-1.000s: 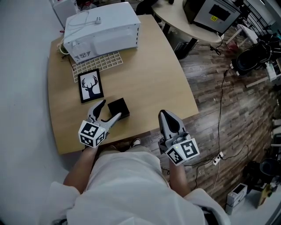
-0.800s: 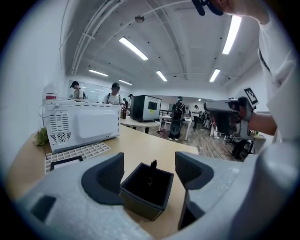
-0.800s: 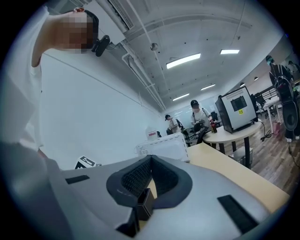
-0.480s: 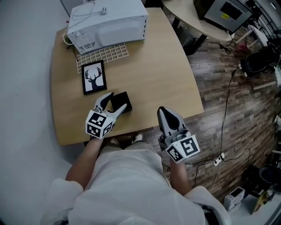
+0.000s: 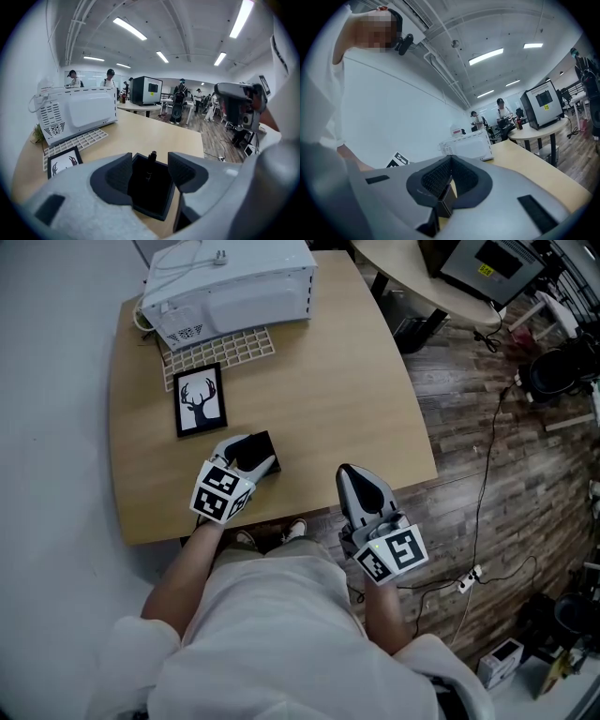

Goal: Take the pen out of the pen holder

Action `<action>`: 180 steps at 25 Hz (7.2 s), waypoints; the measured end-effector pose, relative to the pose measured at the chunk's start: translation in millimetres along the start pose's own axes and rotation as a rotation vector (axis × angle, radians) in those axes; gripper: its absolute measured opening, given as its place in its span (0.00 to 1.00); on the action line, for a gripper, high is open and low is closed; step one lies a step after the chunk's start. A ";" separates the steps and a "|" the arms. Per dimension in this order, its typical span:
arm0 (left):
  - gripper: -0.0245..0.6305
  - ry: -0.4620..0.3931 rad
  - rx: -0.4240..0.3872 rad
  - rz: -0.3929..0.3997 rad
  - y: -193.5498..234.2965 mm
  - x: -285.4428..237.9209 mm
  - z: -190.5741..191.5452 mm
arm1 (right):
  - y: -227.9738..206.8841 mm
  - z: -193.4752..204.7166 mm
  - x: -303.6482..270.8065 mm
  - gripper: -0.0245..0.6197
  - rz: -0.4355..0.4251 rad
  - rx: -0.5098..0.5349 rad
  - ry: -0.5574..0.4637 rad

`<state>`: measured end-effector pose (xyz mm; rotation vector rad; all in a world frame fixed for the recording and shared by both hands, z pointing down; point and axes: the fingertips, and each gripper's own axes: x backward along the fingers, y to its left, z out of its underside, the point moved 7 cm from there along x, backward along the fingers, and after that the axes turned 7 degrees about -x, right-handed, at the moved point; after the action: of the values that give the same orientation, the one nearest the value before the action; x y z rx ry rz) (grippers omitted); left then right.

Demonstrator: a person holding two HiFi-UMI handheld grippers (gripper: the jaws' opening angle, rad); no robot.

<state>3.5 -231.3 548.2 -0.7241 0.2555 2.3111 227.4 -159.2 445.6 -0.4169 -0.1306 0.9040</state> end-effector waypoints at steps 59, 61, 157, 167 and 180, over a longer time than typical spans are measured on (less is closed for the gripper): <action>0.14 0.228 -0.086 0.158 12.9 -26.2 4.5 | -19.8 11.0 19.1 0.04 0.056 -0.034 -0.006; 0.14 0.218 -0.079 0.158 13.9 -25.5 4.5 | -19.2 11.0 19.1 0.04 0.061 -0.032 -0.008; 0.12 -0.861 0.037 -0.374 94.6 347.2 -83.1 | 125.5 -87.7 -55.9 0.04 -0.084 0.109 -0.124; 0.12 -0.888 0.059 -0.467 96.9 392.6 -45.7 | 126.4 -74.1 -43.2 0.04 -0.028 0.055 -0.150; 0.12 -0.897 0.086 -0.548 94.0 453.4 4.4 | 156.3 -66.6 -46.4 0.04 0.005 0.062 -0.168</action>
<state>-335.8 -45.0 294.1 0.2999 -0.2318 1.8532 102.8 -130.2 324.6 -0.2836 -0.2552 0.9456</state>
